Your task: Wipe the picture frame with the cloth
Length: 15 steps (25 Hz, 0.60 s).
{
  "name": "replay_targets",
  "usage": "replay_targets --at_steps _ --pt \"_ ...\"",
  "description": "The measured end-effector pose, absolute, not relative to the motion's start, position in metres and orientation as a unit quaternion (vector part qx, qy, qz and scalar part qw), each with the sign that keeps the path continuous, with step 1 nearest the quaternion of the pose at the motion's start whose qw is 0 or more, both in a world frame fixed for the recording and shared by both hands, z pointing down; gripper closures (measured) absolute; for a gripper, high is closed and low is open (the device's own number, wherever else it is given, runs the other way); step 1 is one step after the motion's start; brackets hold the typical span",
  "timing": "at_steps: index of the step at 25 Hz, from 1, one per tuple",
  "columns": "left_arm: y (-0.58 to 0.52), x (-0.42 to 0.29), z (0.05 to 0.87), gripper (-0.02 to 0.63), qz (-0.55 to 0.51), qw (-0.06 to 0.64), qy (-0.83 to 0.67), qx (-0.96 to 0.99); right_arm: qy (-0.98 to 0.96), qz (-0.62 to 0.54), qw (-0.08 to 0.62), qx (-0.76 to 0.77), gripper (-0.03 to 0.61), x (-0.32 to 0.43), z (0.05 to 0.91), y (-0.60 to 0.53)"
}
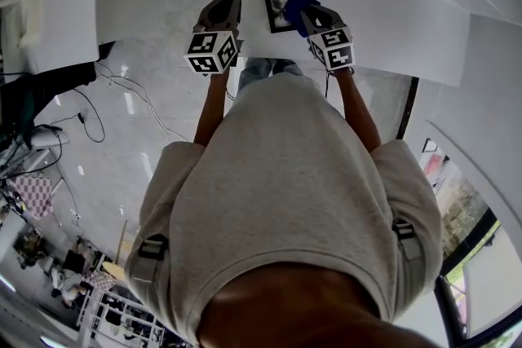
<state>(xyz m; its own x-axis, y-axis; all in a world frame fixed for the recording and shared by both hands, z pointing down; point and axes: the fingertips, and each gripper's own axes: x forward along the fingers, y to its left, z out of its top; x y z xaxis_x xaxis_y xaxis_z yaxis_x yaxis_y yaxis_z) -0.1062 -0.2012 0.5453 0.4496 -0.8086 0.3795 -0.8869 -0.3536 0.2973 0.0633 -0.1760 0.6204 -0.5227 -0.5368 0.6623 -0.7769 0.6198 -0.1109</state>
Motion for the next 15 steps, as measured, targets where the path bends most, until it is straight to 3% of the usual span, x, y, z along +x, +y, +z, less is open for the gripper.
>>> replay_targets --at_steps 15 --pt "-0.226 -0.121 0.499 0.598 0.062 0.18 -0.526 0.829 -0.875 0.143 0.196 0.419 0.512 0.042 0.536 -0.239"
